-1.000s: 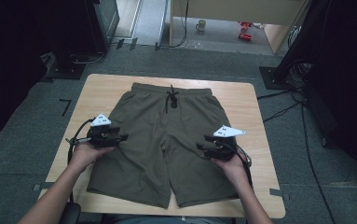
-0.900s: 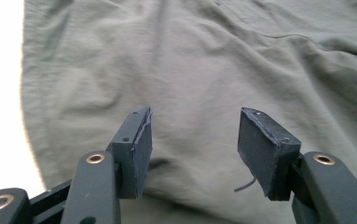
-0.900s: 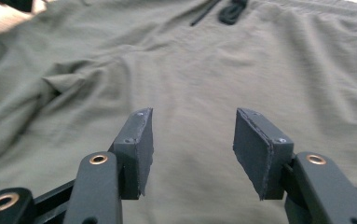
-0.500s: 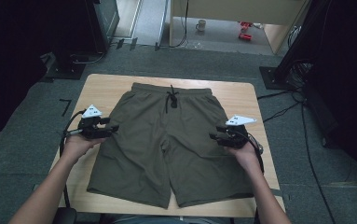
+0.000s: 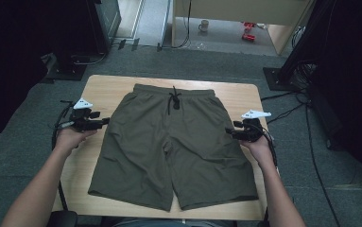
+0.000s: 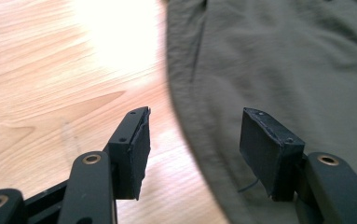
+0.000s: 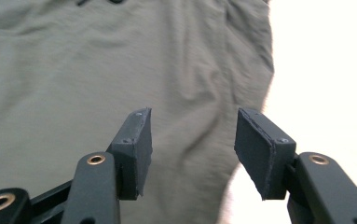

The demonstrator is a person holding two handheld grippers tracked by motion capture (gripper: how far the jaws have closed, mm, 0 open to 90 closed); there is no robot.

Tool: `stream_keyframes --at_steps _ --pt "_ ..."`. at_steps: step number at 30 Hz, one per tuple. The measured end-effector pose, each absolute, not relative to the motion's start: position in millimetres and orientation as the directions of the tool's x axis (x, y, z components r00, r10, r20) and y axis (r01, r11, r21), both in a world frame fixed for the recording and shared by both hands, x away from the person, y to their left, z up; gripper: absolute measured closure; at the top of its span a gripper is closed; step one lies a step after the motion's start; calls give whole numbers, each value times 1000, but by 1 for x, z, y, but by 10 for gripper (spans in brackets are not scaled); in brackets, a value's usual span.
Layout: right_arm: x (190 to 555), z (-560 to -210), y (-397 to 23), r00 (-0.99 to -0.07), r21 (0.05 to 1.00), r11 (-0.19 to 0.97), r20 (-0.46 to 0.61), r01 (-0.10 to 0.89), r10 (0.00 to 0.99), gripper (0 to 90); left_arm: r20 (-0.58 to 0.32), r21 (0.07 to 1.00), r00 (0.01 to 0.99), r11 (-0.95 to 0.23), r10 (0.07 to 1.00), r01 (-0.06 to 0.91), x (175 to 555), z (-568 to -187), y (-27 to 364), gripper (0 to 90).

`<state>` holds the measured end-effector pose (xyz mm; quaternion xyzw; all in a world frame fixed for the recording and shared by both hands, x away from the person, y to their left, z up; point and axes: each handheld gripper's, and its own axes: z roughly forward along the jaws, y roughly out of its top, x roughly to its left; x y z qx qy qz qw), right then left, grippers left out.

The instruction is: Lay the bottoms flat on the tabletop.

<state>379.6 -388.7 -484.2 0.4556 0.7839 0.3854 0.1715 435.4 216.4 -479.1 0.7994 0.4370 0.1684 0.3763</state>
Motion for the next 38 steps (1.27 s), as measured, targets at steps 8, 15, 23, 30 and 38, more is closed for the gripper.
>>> stream_keyframes --at_steps 8,15,23,30,38 --pt "399 -500 -408 -458 744 261 67 615 886 453 -42 723 503 -322 863 612 449 -492 223 422" --pt "404 -510 -427 -355 720 200 67 664 933 465 -26 705 484 -327 874 629 454 -503 225 432" --pt "402 -520 -427 -331 742 192 42 643 943 421 -10 728 473 -318 881 608 454 -511 227 429" --pt "402 -524 -422 -302 750 176 33 637 953 280 -6 753 463 -301 886 585 450 -516 229 374" --pt "401 -524 -417 -256 735 153 29 661 966 137 -3 741 457 -305 890 598 450 -516 224 247"
